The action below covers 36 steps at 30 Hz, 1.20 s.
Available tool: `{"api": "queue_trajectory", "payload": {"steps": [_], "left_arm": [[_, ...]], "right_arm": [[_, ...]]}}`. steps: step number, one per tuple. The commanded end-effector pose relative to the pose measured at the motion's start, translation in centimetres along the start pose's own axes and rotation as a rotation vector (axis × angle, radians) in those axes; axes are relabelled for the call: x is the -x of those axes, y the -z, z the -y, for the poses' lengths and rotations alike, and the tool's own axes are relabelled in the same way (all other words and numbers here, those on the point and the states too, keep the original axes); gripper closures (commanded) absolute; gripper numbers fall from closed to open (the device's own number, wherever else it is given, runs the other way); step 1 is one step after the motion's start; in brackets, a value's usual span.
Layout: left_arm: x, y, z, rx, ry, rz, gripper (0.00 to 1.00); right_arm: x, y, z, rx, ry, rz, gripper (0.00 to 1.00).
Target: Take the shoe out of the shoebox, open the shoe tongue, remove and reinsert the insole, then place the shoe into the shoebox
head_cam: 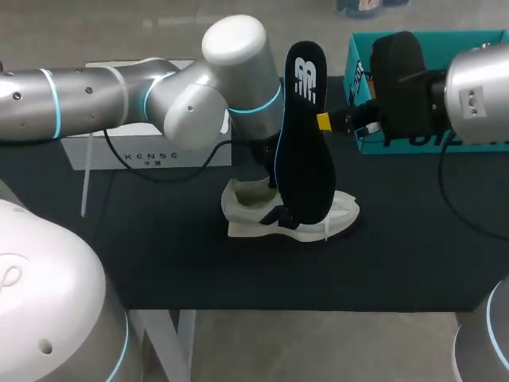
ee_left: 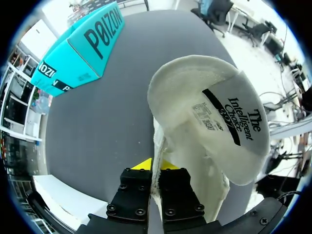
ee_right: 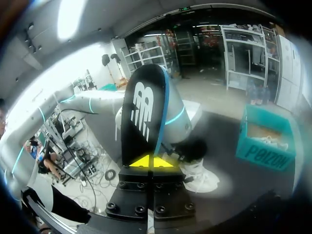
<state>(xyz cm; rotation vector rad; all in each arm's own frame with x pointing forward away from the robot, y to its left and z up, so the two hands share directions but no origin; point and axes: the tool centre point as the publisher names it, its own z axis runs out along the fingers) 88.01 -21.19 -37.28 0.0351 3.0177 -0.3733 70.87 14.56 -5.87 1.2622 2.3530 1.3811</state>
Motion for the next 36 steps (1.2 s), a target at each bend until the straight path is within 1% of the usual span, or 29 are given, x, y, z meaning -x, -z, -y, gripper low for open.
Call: {"api": "queue_trajectory", "payload": {"steps": [1,3,4,5,6,9,10,25,26,28,29,30,31,32,33,34,35,36], "left_arm": [[0.1,-0.1,0.0,-0.001,-0.001,0.001,1.0],[0.1,-0.1,0.0,-0.001,-0.001,0.001,1.0],[0.3,0.4,0.1,-0.009,-0.056,-0.003,1.0],[0.9,1.2,0.5,-0.019,-0.188,-0.047,1.0],[1.1,1.6,0.8,-0.046,-0.272,-0.085,1.0],[2.2,3.1,2.1,-0.198,-0.614,-0.215,1.0],[2.4,3.3,2.6,-0.218,-0.712,-0.26,1.0],[2.4,3.3,2.6,-0.218,-0.712,-0.26,1.0],[2.2,3.8,2.7,-0.249,-0.787,-0.248,1.0],[2.4,4.5,3.3,-0.248,-0.913,-0.322,1.0],[2.4,4.9,3.5,-0.273,-0.99,-0.339,1.0],[2.4,5.3,3.9,-0.277,-1.065,-0.363,1.0],[2.4,5.6,4.3,-0.262,-1.103,-0.371,1.0],[2.3,5.8,4.5,-0.259,-1.125,-0.372,1.0],[2.3,6.1,4.9,-0.264,-1.198,-0.391,1.0],[2.2,6.3,5.2,-0.252,-1.225,-0.387,1.0],[2.3,6.3,5.3,-0.213,-1.237,-0.401,1.0],[2.3,6.3,5.6,-0.192,-1.268,-0.419,1.0]], "right_arm": [[0.1,-0.4,0.0,0.002,0.0,-0.003,1.0],[0.1,-0.4,0.0,0.002,0.0,-0.003,1.0],[0.1,-0.4,0.0,0.002,0.0,-0.003,1.0],[0.1,-0.4,0.0,0.002,0.0,-0.003,1.0],[0.1,-0.4,0.0,0.002,0.0,-0.003,1.0],[0.1,-0.4,0.0,0.002,0.0,-0.003,1.0],[0.1,-0.4,0.0,0.002,0.0,-0.003,1.0],[0.1,-0.4,0.0,0.002,0.0,-0.003,1.0],[0.1,-0.4,0.0,0.002,0.0,-0.003,1.0],[0.1,-0.4,0.0,0.002,0.0,-0.003,1.0],[0.1,-0.4,0.0,0.002,0.0,-0.003,1.0],[0.1,-0.4,0.0,0.002,0.0,-0.003,1.0],[0.1,-0.4,0.0,0.002,0.0,-0.003,1.0],[0.1,-0.4,0.0,0.002,0.0,-0.003,1.0],[0.1,-0.4,0.0,0.002,0.0,-0.003,1.0],[0.1,-0.4,0.0,0.002,0.0,-0.003,1.0],[0.1,-0.4,0.0,0.002,0.0,-0.003,1.0],[0.1,-0.4,0.0,0.002,0.0,-0.003,1.0]]}}
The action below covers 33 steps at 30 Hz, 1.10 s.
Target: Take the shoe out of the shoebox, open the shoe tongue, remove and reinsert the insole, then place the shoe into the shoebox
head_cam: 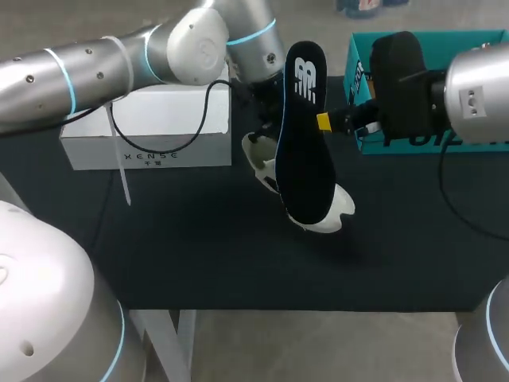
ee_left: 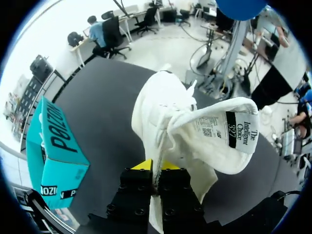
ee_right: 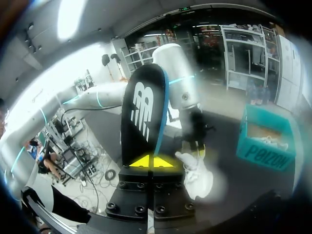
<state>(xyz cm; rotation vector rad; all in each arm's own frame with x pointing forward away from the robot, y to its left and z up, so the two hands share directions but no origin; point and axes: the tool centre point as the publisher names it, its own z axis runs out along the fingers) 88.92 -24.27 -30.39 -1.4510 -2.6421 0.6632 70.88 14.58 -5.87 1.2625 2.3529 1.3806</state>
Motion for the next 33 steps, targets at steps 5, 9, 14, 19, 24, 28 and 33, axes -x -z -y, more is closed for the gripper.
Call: {"api": "queue_trajectory", "payload": {"steps": [5,9,14,19,24,28,33], "left_arm": [[1.8,0.1,0.1,0.039,-0.47,-0.353,1.0],[2.2,-0.6,-0.4,0.077,-0.503,-0.424,1.0],[2.8,-1.4,-1.2,0.11,-0.471,-0.448,1.0],[3.1,-2.7,-1.8,0.141,-0.481,-0.464,1.0],[3.3,-4.9,-2.9,0.153,-0.482,-0.469,1.0],[3.3,-5.9,-3.6,0.128,-0.456,-0.453,1.0],[3.3,-6.4,-4.0,0.125,-0.452,-0.439,1.0]], "right_arm": [[0.1,-0.3,0.0,0.003,0.0,-0.003,1.0],[0.1,-0.3,0.0,0.003,0.0,-0.003,1.0],[0.1,-0.3,0.0,0.003,0.0,-0.003,1.0],[0.1,-0.3,0.0,0.003,0.0,-0.003,1.0],[0.1,-0.3,0.0,0.003,0.0,-0.003,1.0],[0.1,-0.3,0.0,0.003,0.0,-0.003,1.0],[0.1,-0.3,0.0,0.003,0.0,-0.003,1.0]]}}
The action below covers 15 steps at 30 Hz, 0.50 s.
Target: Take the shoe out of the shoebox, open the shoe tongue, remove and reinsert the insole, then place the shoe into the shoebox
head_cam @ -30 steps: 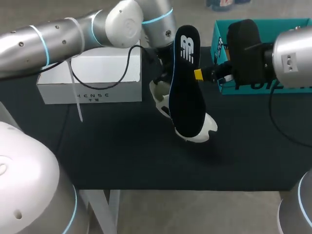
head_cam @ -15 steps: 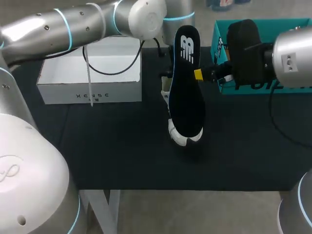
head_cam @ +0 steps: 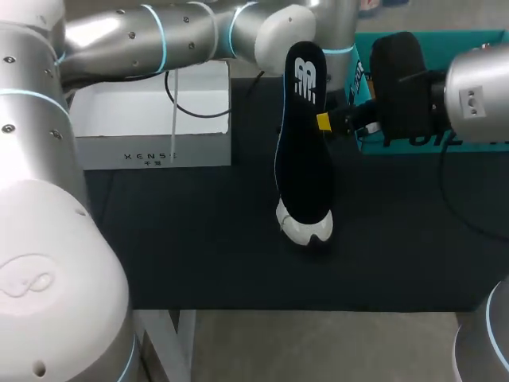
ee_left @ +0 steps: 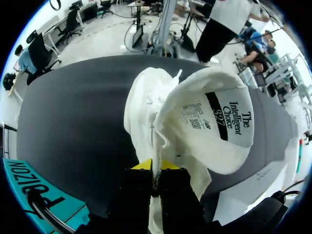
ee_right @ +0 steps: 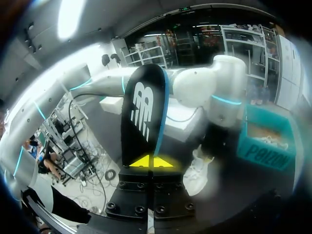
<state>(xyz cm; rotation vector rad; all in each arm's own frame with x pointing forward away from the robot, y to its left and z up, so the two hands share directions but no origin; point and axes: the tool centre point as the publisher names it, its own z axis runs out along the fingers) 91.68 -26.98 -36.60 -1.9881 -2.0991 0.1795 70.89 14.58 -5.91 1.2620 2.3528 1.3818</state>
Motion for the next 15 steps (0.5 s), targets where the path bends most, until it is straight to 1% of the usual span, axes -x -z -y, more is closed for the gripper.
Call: {"api": "queue_trajectory", "payload": {"steps": [1,4,5,8,10,15], "left_arm": [[0.4,-0.5,-0.7,-0.009,-0.01,-0.025,1.0],[0.4,-0.3,-0.5,0.007,-0.052,-0.03,1.0],[0.4,-0.1,-0.3,0.017,-0.055,-0.048,1.0],[0.3,1.0,0.2,0.042,-0.08,-0.052,1.0],[0.2,1.6,0.5,0.075,-0.078,-0.075,1.0],[-0.1,2.4,0.5,0.091,-0.081,-0.094,1.0]], "right_arm": [[0.1,-0.3,0.0,0.002,0.0,-0.002,1.0],[0.1,-0.3,0.0,0.002,0.0,-0.002,1.0],[0.1,-0.3,0.0,0.002,0.0,-0.002,1.0],[0.1,-0.3,0.0,0.002,0.0,-0.002,1.0],[0.1,-0.3,0.0,0.002,0.0,-0.002,1.0],[0.1,-0.3,0.0,0.002,0.0,-0.002,1.0]]}}
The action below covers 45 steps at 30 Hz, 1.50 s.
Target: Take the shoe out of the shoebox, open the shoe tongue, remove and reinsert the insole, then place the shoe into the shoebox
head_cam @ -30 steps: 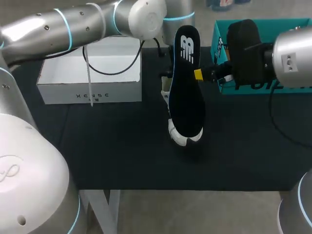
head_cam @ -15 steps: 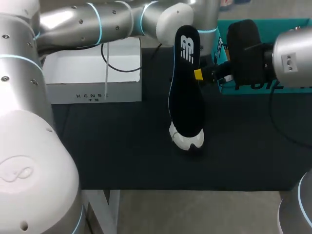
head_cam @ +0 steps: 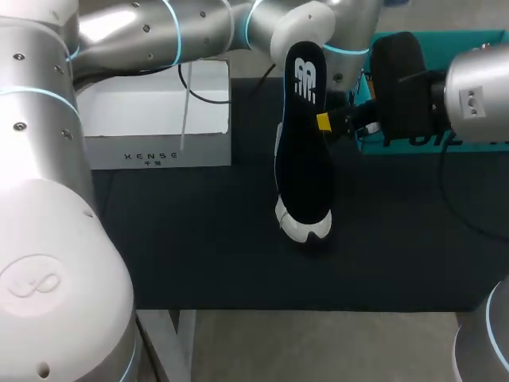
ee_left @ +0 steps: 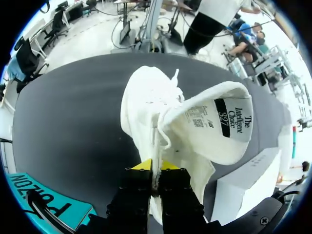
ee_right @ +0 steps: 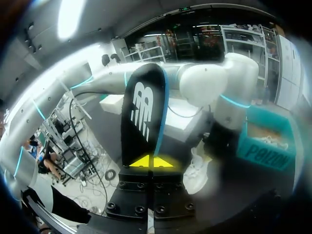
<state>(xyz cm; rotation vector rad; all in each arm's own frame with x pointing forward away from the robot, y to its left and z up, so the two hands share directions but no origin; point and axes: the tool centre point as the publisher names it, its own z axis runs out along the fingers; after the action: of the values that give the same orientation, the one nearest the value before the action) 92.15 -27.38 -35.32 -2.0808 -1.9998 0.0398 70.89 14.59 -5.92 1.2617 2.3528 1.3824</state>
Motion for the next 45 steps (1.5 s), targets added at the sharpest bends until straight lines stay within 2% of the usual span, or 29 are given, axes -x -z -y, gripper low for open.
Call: {"api": "queue_trajectory", "payload": {"steps": [1,9,15,19,20,21,22,23,24,27,31,36,41,45], "left_arm": [[-0.5,1.1,0.6,0.028,-0.005,-0.016,1.0],[-0.7,1.1,0.1,0.026,-0.013,-0.029,1.0],[0.1,-0.4,-0.9,-0.021,-0.061,-0.037,1.0],[0.6,-0.8,-0.8,-0.03,-0.061,-0.05,1.0],[0.6,-0.7,-0.7,-0.026,-0.062,-0.039,0.92],[0.5,-0.5,-0.6,-0.024,-0.058,-0.033,0.79],[0.4,-0.4,-0.6,-0.023,-0.044,-0.025,0.62],[0.3,-0.2,-0.6,-0.019,-0.029,-0.017,0.18],[0.2,0.2,-0.5,-0.015,-0.018,0.003,0.0],[-0.2,1.6,-0.4,0.011,0.04,0.077,0.0],[-1.6,4.3,-0.9,0.046,0.224,0.259,0.0],[-3.4,7.7,-2.0,0.052,0.288,0.478,0.0],[-3.3,11.3,-2.7,0.101,0.222,0.548,0.0],[-3.0,13.3,-3.2,0.131,0.239,0.605,0.0]], "right_arm": [[0.1,-0.3,0.0,0.002,0.0,-0.002,1.0],[0.1,-0.3,0.0,0.002,0.0,-0.002,1.0],[0.1,-0.3,0.0,0.002,0.0,-0.002,1.0],[0.1,-0.3,0.0,0.002,0.0,-0.002,1.0],[0.1,-0.3,0.0,0.002,0.0,-0.002,1.0],[0.1,-0.3,0.0,0.002,0.0,-0.002,1.0],[0.1,-0.3,0.0,0.002,0.0,-0.002,1.0],[0.1,-0.3,0.0,0.002,0.0,-0.002,1.0],[0.1,-0.3,0.0,0.002,0.0,-0.002,1.0],[0.1,-0.3,0.0,0.002,0.0,-0.002,1.0],[0.1,-0.3,0.0,0.002,0.0,-0.002,1.0],[0.1,-0.3,0.0,0.002,0.0,-0.002,1.0],[0.1,-0.3,0.0,0.002,0.0,-0.002,1.0],[0.1,-0.3,0.0,0.002,0.0,-0.002,1.0]]}}
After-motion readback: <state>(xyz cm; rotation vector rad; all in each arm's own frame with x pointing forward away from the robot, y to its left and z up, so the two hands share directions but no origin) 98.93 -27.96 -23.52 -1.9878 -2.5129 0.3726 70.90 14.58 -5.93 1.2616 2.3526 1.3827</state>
